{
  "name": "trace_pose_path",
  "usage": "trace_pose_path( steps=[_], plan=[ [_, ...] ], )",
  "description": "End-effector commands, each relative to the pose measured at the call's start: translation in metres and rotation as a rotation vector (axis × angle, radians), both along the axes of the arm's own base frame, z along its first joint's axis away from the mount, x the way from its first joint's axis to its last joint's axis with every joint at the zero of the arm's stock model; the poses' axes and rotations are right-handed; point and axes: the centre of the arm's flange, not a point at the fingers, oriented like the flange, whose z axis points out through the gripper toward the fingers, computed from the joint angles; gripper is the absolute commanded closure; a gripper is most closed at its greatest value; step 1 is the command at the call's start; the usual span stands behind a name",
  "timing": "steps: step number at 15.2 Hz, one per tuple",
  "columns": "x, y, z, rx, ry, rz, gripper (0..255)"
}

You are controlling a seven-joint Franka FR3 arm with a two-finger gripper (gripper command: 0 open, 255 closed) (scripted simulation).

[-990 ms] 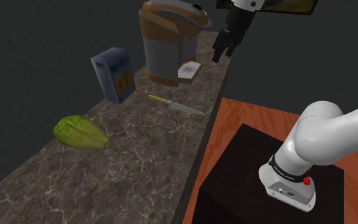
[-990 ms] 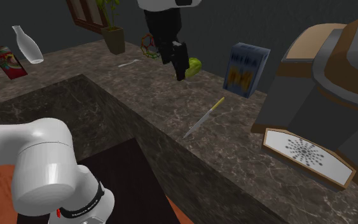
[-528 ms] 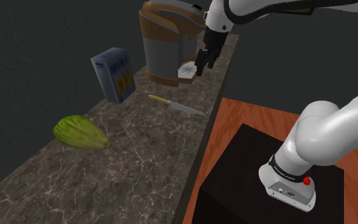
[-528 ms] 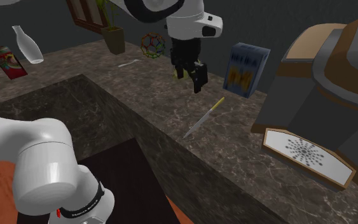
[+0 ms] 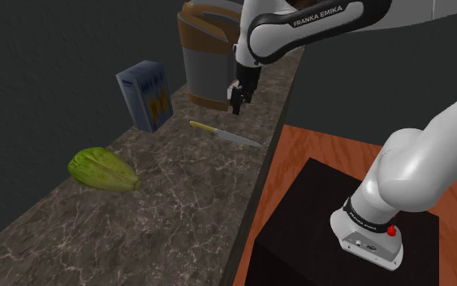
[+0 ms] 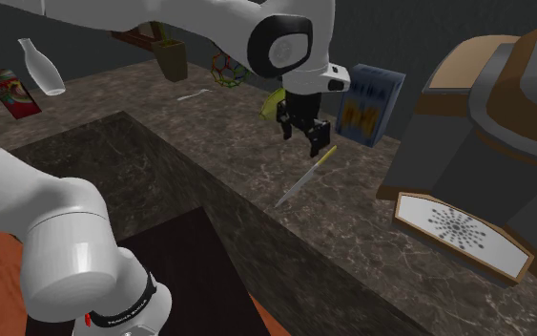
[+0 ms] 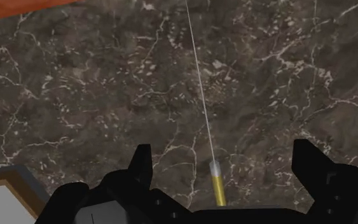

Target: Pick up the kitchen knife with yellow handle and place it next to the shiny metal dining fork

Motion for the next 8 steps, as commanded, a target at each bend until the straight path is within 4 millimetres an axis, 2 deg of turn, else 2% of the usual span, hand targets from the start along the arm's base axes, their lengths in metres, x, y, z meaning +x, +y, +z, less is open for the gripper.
trace_pose_path(
  steps=[1, 8],
  plan=[
    [0.016, 0.006, -0.023, -0.009, 0.013, 0.031, 0],
    [0.073, 0.024, -0.100, -0.041, 0.060, 0.134, 0]
  ],
)
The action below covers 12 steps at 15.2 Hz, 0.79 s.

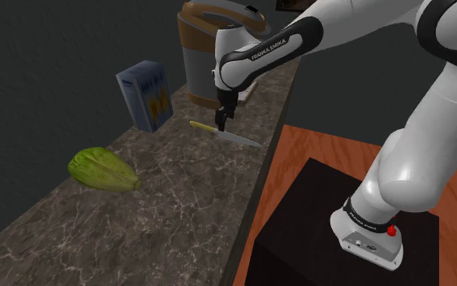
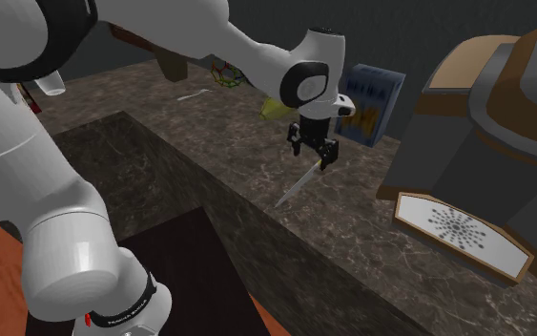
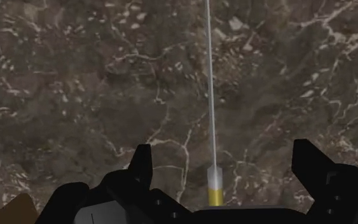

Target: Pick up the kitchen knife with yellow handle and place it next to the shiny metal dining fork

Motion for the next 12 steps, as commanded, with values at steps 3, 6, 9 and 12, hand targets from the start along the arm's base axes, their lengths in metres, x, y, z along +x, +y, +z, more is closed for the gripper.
trace_pose_path(
  steps=[3, 6, 9, 12],
  plan=[
    [0.015, 0.005, -0.033, -0.008, 0.013, 0.029, 0],
    [0.015, 0.005, -0.049, -0.008, 0.013, 0.029, 0],
    [0.015, 0.005, -0.063, -0.008, 0.013, 0.029, 0],
    [0.015, 0.005, -0.063, -0.008, 0.013, 0.029, 0]
  ],
)
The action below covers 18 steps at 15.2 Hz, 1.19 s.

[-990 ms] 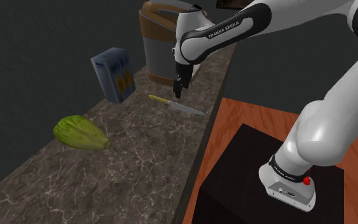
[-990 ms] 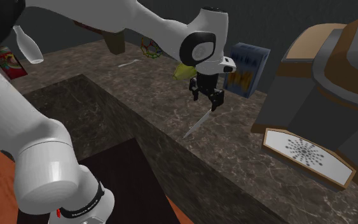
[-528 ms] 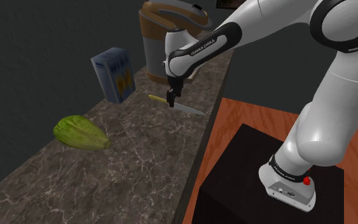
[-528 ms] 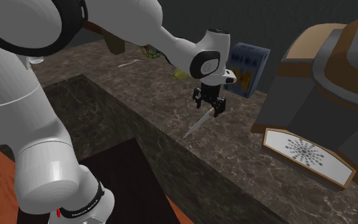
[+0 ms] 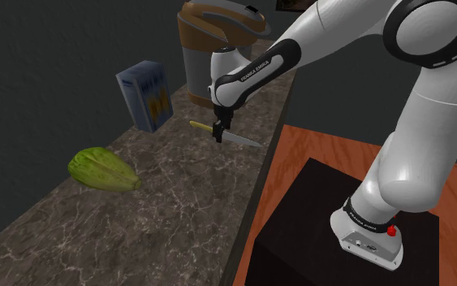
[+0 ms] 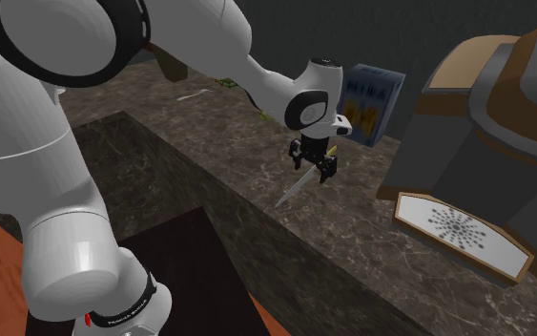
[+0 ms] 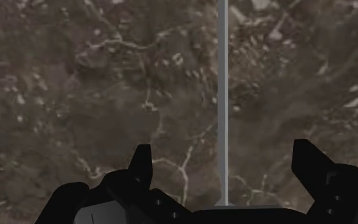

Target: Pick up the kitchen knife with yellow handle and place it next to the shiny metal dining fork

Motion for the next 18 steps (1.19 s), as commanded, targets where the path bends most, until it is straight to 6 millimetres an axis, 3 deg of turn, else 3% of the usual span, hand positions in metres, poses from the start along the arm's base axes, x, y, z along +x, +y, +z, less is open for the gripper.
trace_pose_path(
  steps=[1, 5, 6, 15, 18],
  plan=[
    [0.000, 0.000, 0.000, 0.000, 0.000, 0.000, 0],
    [0.000, 0.000, 0.000, 0.000, 0.000, 0.000, 0],
    [0.000, 0.000, 0.000, 0.000, 0.000, 0.000, 255],
    [0.000, 0.000, 0.000, 0.000, 0.000, 0.000, 255],
    [0.000, 0.000, 0.016, 0.000, 0.000, 0.000, 255]
  ],
)
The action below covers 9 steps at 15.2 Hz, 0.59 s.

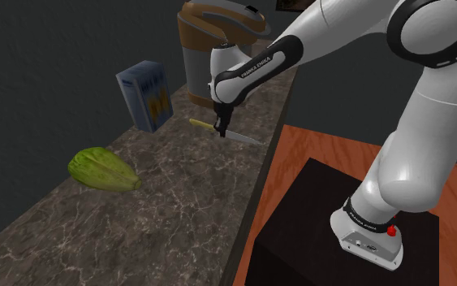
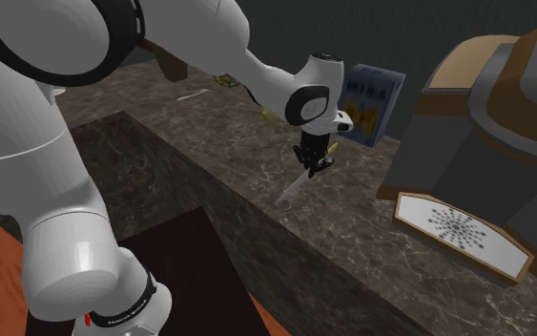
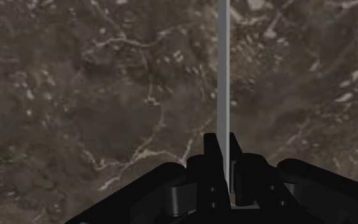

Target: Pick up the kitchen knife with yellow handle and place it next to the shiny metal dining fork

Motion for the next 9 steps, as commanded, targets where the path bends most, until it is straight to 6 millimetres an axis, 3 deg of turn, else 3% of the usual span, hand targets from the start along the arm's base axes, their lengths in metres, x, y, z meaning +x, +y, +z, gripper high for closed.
trace_pose_path(
  steps=[1, 9],
  plan=[
    [-0.001, 0.000, 0.010, 0.000, 0.000, 0.000, 255],
    [-0.001, 0.000, 0.052, 0.000, 0.000, 0.000, 255]
  ],
)
